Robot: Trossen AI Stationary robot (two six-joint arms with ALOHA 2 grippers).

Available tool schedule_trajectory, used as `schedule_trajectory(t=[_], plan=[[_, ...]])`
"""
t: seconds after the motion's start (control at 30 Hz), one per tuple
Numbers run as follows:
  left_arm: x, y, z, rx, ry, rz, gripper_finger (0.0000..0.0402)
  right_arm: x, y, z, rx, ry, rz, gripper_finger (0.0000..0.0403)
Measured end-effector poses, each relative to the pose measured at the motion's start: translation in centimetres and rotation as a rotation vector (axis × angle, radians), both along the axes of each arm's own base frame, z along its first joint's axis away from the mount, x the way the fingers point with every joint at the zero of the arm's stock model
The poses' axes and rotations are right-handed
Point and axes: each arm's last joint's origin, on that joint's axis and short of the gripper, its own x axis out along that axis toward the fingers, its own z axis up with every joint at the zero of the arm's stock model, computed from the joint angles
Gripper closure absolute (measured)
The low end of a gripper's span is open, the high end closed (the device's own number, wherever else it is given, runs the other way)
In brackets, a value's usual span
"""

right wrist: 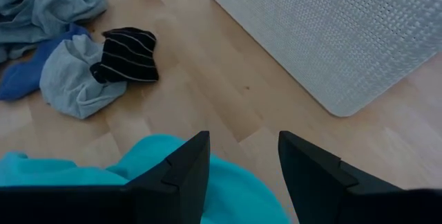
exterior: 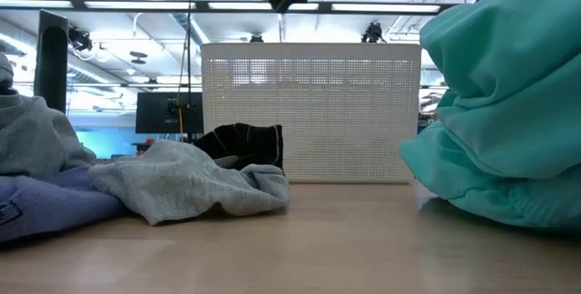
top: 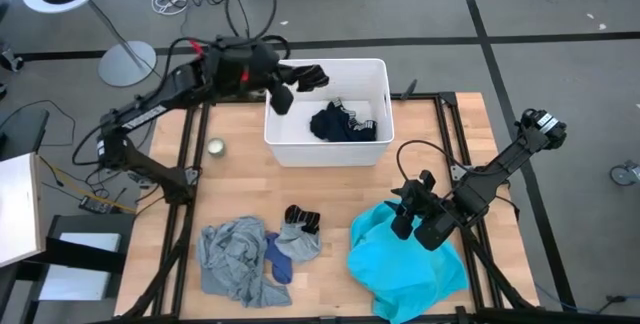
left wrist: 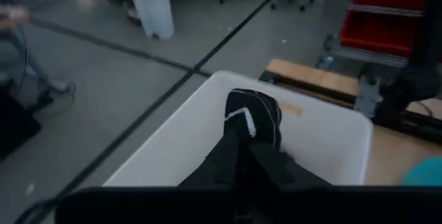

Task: Sort clothes
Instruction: Put the black sock into the white laundry bin

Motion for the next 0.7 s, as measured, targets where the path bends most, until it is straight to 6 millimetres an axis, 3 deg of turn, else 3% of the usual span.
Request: schedule_trajectory(t=[0.17,0.43,0.57,0.7], plan=[[0.9,1.9,-1.8,-0.071,0.068,-0.010,0.0365,0.0,0.0,0.0,-0.014,0.006,0.010,0.0229],[2.1,3.1,-3.6,-0.143,0.129,-0.059,0.0300,0.0,0.0,0.0,-0.026,0.009,0.015,0.0229],[1.9,2.8,-3.5,-0.169,0.129,-0.066,0.0281,0.0,0.0,0.0,-0.029,0.011,0.018,0.0229],[2.0,0.2,-3.5,-0.190,0.167,-0.161,0.0281,0.0,0.0,0.0,-0.031,0.014,0.019,0.0229]])
